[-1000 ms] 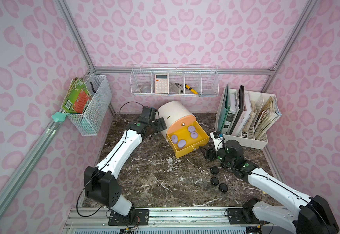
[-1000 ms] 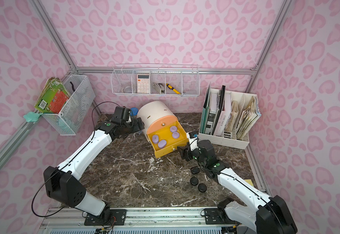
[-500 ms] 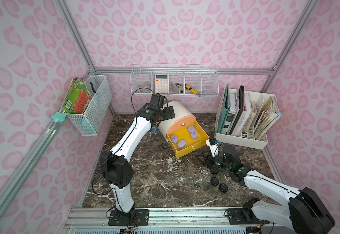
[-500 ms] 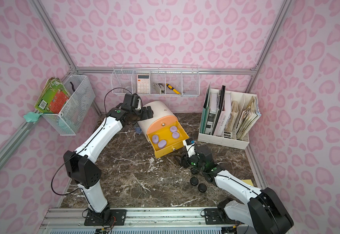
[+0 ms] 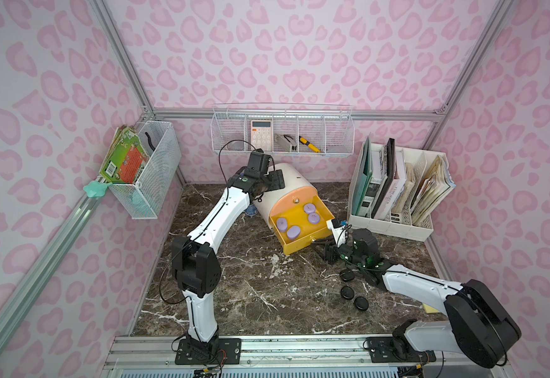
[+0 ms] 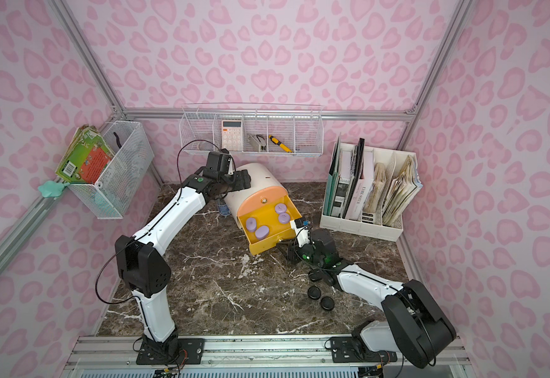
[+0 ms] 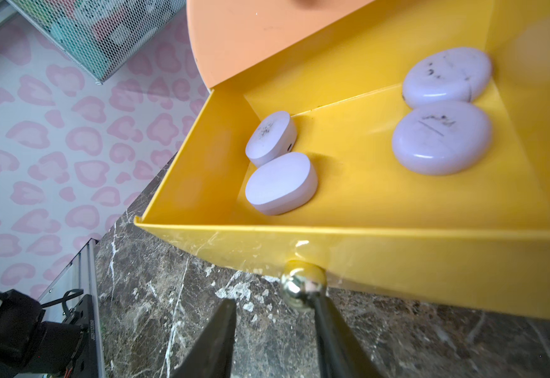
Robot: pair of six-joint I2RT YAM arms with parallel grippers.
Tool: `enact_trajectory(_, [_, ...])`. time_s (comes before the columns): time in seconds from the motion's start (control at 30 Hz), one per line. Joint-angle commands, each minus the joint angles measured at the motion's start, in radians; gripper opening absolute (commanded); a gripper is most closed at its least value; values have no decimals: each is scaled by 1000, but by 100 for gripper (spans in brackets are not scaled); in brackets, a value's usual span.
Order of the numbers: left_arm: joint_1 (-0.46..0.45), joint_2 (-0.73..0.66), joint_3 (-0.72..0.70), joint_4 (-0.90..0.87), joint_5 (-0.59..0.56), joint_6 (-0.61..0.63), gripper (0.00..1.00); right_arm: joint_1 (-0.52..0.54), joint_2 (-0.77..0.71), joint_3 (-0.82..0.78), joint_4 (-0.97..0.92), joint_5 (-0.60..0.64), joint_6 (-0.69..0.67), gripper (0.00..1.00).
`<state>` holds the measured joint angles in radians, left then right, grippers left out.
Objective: Put the bluetooth earphones in the drawer according to color
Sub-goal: Close the drawer in the storage box.
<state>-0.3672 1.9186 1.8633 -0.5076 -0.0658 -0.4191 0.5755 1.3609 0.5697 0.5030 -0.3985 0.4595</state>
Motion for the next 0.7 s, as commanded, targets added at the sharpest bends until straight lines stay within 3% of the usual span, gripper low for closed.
enact_trajectory(0.0, [-1,-7,-52,-70,12,14,88,-6,30,35,61,1,17,38])
enact_trajectory(0.67, [-11,-28,-158,-8,58,-3,86,-47,238,205,170,-38,84,34])
